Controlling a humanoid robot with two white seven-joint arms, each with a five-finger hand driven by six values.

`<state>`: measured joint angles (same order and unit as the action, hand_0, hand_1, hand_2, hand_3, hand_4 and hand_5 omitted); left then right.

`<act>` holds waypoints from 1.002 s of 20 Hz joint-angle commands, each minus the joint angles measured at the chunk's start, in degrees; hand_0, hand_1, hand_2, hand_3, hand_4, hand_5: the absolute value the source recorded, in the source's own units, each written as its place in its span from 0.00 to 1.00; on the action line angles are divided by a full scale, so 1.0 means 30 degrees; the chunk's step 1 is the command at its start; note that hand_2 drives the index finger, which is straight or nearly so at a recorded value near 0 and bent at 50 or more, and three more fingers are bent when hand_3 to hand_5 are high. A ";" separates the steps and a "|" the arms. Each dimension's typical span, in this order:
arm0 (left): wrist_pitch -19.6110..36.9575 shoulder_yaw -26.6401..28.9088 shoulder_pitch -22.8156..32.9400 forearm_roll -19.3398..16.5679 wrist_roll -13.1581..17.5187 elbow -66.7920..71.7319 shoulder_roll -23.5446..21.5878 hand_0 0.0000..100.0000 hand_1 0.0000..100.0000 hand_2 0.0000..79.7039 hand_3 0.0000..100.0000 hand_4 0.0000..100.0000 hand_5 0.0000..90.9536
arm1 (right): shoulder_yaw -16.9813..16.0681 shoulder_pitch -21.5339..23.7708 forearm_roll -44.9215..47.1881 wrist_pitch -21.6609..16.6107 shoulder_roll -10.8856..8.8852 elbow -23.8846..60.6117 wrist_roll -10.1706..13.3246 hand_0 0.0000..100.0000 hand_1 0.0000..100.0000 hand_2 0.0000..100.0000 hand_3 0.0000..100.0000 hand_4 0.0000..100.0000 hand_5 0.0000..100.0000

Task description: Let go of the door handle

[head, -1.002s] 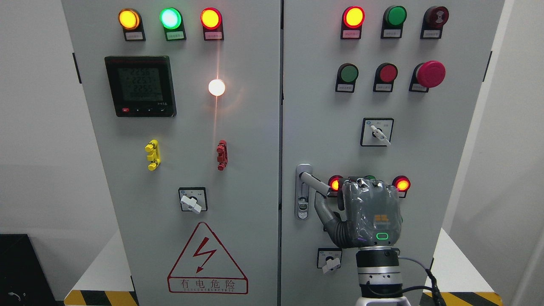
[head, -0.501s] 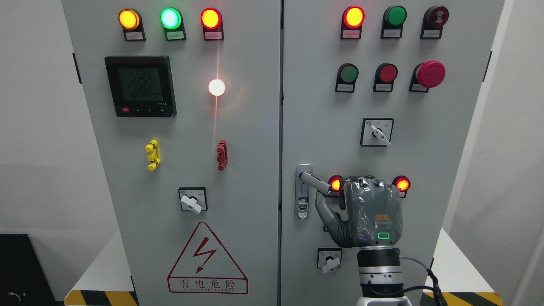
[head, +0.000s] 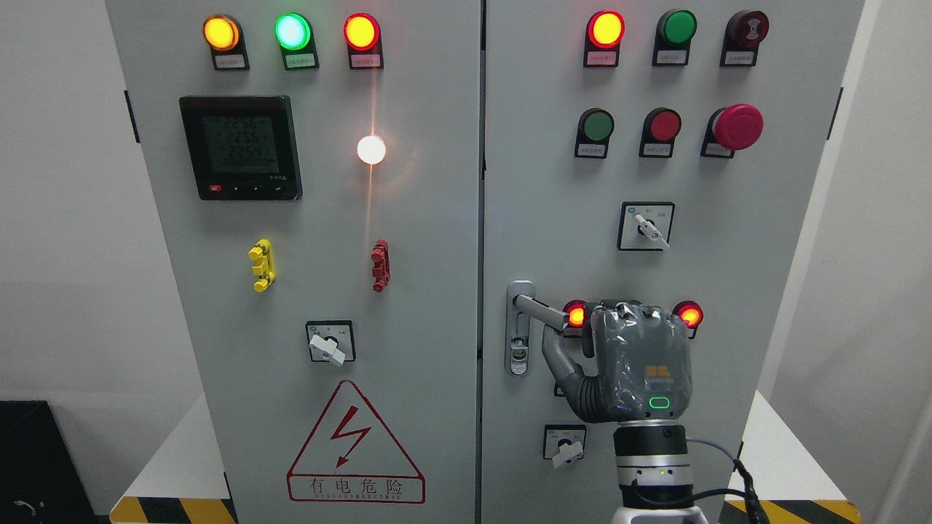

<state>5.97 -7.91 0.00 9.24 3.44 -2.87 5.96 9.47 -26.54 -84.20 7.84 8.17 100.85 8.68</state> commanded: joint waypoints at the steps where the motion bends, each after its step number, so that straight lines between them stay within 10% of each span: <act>1: 0.0003 0.0000 0.0176 -0.0004 -0.0005 -0.0010 -0.0024 0.12 0.56 0.00 0.00 0.00 0.00 | -0.0051 -0.0058 0.0000 -0.0005 0.0000 0.0046 -0.0082 0.53 0.41 0.91 1.00 1.00 1.00; 20: 0.0003 0.0000 0.0176 -0.0004 -0.0005 -0.0010 0.0004 0.12 0.56 0.00 0.00 0.00 0.00 | -0.0051 -0.0117 0.0000 -0.0063 0.0000 0.0076 -0.0082 0.53 0.38 0.90 1.00 1.00 1.00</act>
<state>5.97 -7.91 0.00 9.23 3.44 -2.87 5.97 9.34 -26.85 -84.20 7.66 8.17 101.00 8.38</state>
